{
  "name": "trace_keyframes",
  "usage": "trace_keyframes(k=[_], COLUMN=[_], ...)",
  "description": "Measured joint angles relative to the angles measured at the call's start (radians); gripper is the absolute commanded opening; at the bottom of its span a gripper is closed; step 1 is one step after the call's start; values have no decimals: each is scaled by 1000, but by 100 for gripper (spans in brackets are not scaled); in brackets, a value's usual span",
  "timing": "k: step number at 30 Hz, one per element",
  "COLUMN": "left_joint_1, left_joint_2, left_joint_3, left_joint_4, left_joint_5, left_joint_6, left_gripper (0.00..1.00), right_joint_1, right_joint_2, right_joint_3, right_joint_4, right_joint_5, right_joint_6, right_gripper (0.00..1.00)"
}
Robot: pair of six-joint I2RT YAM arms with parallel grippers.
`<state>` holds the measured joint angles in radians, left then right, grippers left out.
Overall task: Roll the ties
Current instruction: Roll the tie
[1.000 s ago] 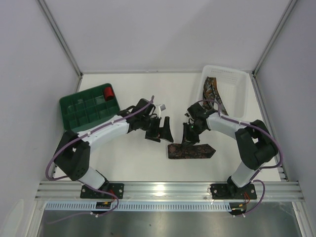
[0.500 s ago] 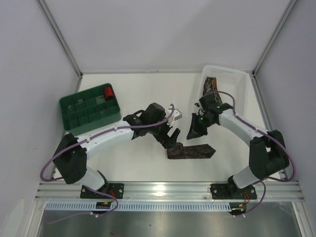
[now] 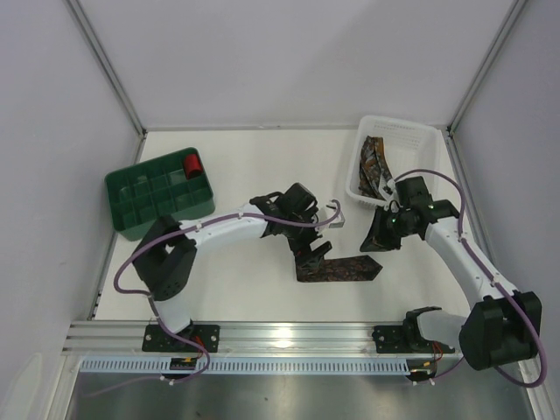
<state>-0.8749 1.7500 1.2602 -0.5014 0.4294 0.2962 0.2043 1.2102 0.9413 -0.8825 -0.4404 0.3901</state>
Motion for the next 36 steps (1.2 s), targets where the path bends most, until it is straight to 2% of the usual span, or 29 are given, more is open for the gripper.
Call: trace_keyframes(k=[6,36], left_joint_1=[-5,-45], left_joint_2=[64,162], left_joint_3=[0,10], left_joint_4=[-18,-32], left_joint_5=[-7,-33], left_joint_6=[33,56], left_gripper=[100,100], right_joint_1=[-32,-33], right_joint_2=[-57,-74], right_joint_3=[-33,-79], right_joint_4=[-21,-1], right_joint_5=[-5,-64], right_joint_6=[-21,-21], right_gripper=[7,7])
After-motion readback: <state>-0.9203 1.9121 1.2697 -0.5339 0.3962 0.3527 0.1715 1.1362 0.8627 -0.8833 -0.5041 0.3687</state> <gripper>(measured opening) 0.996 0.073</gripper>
